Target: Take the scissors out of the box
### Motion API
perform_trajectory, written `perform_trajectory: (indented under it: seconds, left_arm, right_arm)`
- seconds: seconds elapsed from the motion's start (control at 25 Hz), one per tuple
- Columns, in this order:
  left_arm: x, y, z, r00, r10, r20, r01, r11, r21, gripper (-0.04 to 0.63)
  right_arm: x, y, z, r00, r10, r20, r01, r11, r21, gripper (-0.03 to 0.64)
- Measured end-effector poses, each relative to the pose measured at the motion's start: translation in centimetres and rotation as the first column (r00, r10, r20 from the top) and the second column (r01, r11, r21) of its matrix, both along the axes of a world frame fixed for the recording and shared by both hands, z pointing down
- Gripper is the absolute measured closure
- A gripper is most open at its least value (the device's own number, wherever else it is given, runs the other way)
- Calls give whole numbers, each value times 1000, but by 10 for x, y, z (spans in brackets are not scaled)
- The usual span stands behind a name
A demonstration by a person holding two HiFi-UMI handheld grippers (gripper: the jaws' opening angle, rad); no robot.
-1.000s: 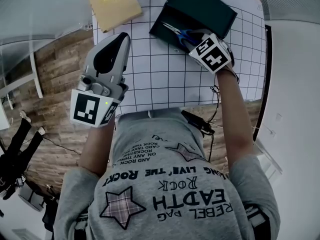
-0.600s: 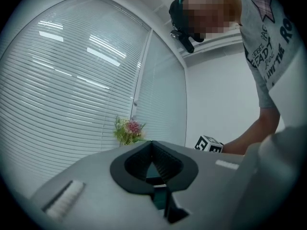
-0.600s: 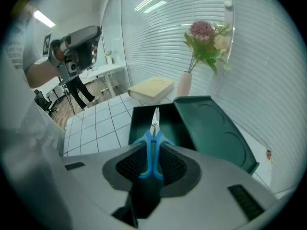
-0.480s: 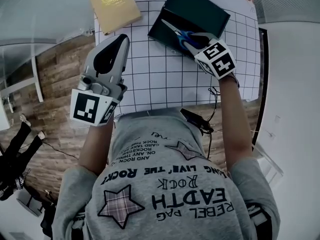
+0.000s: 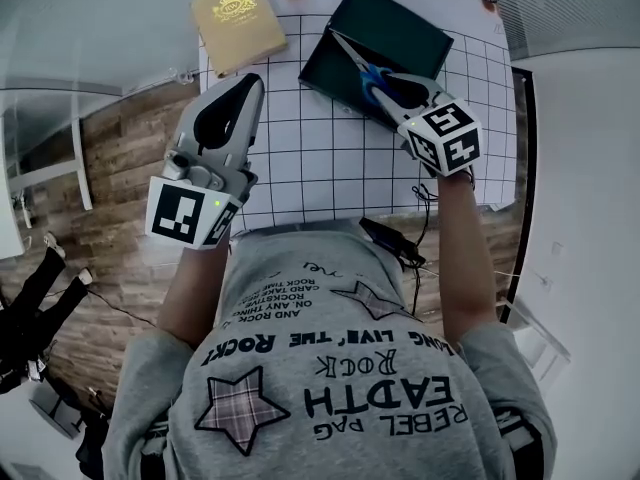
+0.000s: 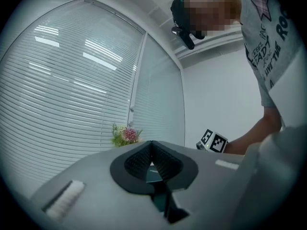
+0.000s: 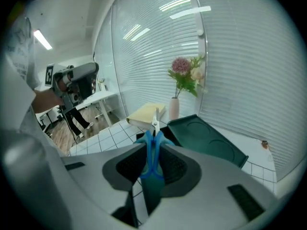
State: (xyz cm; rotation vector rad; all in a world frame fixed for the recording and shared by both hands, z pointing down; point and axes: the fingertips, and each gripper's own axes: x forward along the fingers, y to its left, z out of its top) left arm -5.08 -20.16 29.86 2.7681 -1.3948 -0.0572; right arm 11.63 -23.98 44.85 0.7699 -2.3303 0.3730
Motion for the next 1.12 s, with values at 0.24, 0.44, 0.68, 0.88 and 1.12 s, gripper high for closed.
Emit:
perform_trajectory:
  seconds: [0.24, 0.44, 0.68, 0.88, 1.12]
  left_arm:
    - [-2, 4, -12, 1000, -2, 7, 2, 1000, 25, 586]
    - [-3, 7, -23, 1000, -5, 6, 4, 999, 46, 586]
    - [-1, 9, -36, 1000, 11, 20, -12, 996, 83, 586]
    - [-2, 11, -48, 1000, 14, 22, -16, 994, 107, 586]
    - [-1, 16, -59, 999, 20, 28, -23, 991, 132, 586]
  right_arm:
    - [-6, 4, -39, 991, 52, 120, -60, 996, 62, 522]
    - [2, 4, -84, 960, 126, 251, -168, 973, 156, 522]
    - [15, 8, -133, 901, 163, 402, -263, 942, 207, 522]
    - [20, 18, -171, 870, 156, 468, -305, 916, 262, 522]
    - [28, 32, -209, 841, 158, 518, -360, 878, 316, 522]
